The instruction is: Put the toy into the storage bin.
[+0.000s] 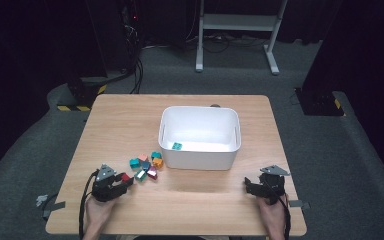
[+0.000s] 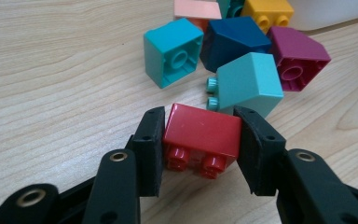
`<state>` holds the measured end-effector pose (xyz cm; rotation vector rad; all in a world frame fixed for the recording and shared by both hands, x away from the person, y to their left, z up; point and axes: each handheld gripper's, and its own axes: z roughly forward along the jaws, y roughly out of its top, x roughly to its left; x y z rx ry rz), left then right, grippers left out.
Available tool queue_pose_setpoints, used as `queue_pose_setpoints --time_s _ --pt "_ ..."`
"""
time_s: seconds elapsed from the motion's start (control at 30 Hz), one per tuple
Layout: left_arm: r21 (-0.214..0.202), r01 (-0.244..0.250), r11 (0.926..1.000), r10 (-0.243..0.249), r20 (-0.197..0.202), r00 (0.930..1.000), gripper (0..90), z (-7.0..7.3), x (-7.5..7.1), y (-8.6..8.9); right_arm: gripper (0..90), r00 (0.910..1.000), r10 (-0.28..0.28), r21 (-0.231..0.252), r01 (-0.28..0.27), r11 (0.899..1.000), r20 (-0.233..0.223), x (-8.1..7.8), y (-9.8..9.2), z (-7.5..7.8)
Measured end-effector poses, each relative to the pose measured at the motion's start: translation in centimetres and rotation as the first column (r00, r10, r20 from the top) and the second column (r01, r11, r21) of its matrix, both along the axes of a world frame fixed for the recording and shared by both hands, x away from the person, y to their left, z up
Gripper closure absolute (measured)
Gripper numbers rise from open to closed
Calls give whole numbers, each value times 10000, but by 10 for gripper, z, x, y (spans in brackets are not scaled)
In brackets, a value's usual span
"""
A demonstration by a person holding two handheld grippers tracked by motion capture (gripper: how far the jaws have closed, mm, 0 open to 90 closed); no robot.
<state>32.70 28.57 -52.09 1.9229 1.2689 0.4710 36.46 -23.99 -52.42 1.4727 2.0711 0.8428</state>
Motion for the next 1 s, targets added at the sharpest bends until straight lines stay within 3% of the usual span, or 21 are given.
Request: queue_pose_setpoints --time_s 0.2,0.3,0.53,1.0 --pt "-108 -11 9999 12 12 10000 560 6 -2 2 134 10000 0 0 0 10000 -1 0 0 0" --pt "-469 -59 9989 62 74 10000 561 13 -3 5 134 10000 0 1 0 10000 -3 0 0 0" --pt "-751 14 9972 -9 63 10000 562 28 -2 8 134 10000 -1 0 1 10000 -3 0 0 0" --pt "-1318 146 9912 -129 138 9998 563 59 8 14 134 10000 1 0 -1 10000 -2 0 0 0"
